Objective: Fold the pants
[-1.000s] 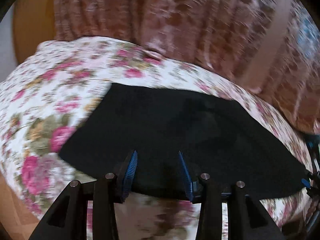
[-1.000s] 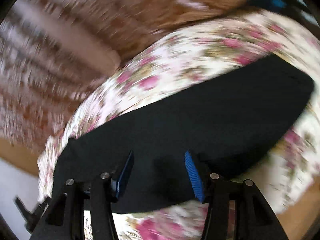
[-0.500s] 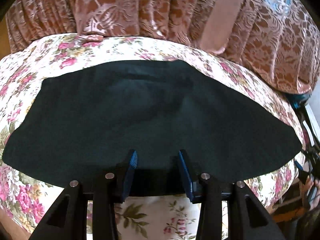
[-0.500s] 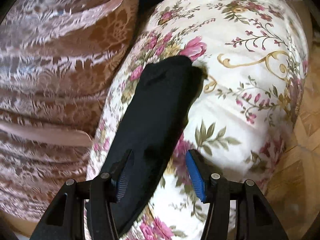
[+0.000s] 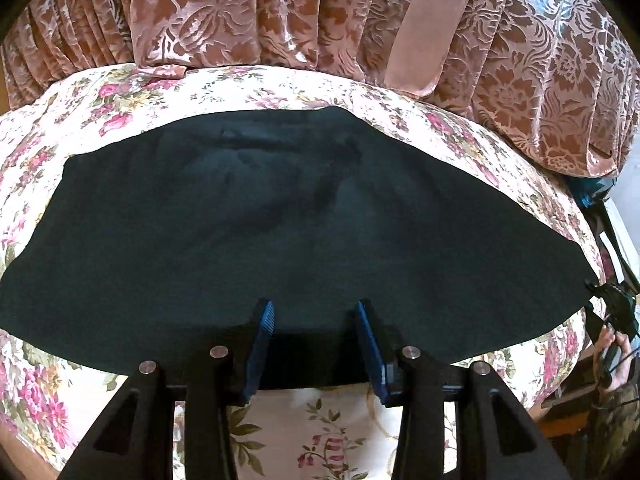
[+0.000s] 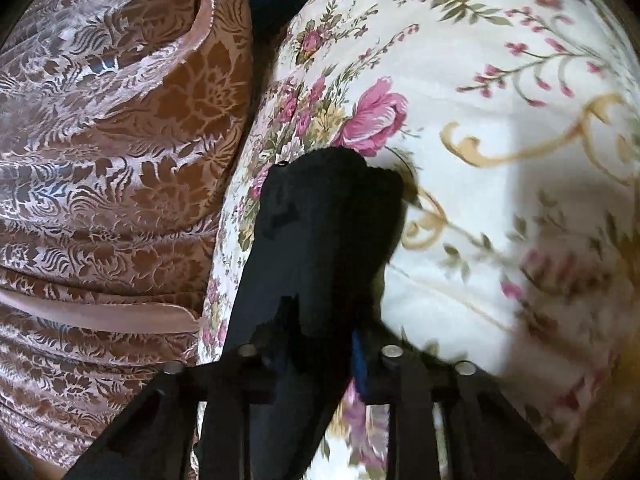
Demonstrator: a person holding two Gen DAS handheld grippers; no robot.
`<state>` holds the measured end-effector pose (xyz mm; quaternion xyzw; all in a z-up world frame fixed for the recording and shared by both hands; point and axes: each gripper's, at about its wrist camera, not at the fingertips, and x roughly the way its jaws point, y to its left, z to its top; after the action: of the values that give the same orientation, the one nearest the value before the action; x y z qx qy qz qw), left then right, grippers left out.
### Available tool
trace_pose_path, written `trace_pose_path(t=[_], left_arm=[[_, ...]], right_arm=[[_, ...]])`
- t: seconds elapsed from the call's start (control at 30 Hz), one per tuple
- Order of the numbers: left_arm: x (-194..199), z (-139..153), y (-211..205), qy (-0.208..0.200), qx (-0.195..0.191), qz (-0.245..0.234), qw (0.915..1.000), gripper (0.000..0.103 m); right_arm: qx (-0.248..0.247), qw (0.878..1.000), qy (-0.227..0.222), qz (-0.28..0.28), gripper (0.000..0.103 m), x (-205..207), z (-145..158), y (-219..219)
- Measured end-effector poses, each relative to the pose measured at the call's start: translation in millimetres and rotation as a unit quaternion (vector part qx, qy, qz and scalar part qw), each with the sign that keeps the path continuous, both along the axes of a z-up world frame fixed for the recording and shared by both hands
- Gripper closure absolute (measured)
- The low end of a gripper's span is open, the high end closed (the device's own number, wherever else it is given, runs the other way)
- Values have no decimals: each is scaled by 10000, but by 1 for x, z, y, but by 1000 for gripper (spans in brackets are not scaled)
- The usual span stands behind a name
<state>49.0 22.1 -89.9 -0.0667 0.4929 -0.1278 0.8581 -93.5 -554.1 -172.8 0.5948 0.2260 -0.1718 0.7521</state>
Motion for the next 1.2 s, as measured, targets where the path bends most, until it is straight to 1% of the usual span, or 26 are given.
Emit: trace_pose_path(t=[0.07, 0.13, 0.17, 0.23, 0.33, 0.43, 0.53, 0.6, 0.73, 0.77, 0.8, 0.87, 0.93, 0.97, 1.03, 1.07, 1.1, 1.13, 1.17, 1.2], left_arm=[[0, 1, 0, 29, -113, -26, 9999, 60], [0, 1, 0, 67, -185, -33, 9998, 60], [1, 0, 1, 102, -231, -15, 9997, 60], [1, -1, 2, 172, -345, 21, 9993, 60], [1, 0, 1, 225, -481, 3, 9986, 60], [0, 2, 0, 270, -592, -14, 9979, 60], [1, 4, 2, 303, -810, -60, 9962, 61], [1, 6, 4, 333, -992, -91, 9945, 61], [6, 7, 7, 416, -1426, -131, 9888, 62], [8, 8, 8, 429, -1530, -150, 9872, 62], [9, 9, 10, 448, -1644, -157, 9853, 62], [11, 10, 13, 474, -1862, -165, 9812, 62], [14, 12, 15, 488, -2072, -172, 9769, 62], [15, 12, 16, 484, -2117, -176, 9760, 62], [19, 13, 16, 505, -2239, -208, 9731, 62], [21, 13, 16, 526, -2296, -218, 9716, 61], [22, 13, 16, 548, -2367, -230, 9698, 61], [25, 13, 15, 576, -2427, -244, 9681, 60], [27, 13, 15, 606, -2472, -255, 9667, 59], [30, 13, 14, 647, -2533, -267, 9649, 58]], right_arm=[[-86, 9999, -20, 110, 85, 5, 6, 1], [-316, 9989, -114, 322, 86, 11, 22, 6], [-491, 9973, -222, 498, 86, 16, 35, 12], [-706, 9942, -299, 756, 86, 23, 53, 23], [-1003, 9864, -467, 1214, 85, 39, 78, 48], [-1302, 9749, -614, 1696, 85, 58, 100, 79], [-1635, 9568, -649, 2314, 85, 82, 119, 122], [-1686, 9462, -716, 2668, 86, 95, 123, 149], [-1725, 9214, -688, 3414, 86, 124, 120, 211], [-1685, 9117, -693, 3682, 87, 133, 116, 231], [-1702, 9046, -657, 3853, 87, 138, 114, 245], [-1825, 8869, -466, 4217, 87, 152, 104, 280], [-1857, 8743, -359, 4470, 87, 158, 94, 306], [-1863, 8666, -306, 4618, 86, 162, 87, 322], [-1988, 8535, -171, 4814, 86, 166, 78, 346], [-2062, 8494, -96, 4857, 86, 165, 73, 354], [-2114, 8441, -186, 4925, 86, 168, 69, 361], [-2185, 8406, -126, 4955, 86, 169, 67, 366], [-2293, 8361, -69, 4983, 83, 169, 65, 370], [-2393, 8326, -37, 4995, 82, 168, 63, 374]])
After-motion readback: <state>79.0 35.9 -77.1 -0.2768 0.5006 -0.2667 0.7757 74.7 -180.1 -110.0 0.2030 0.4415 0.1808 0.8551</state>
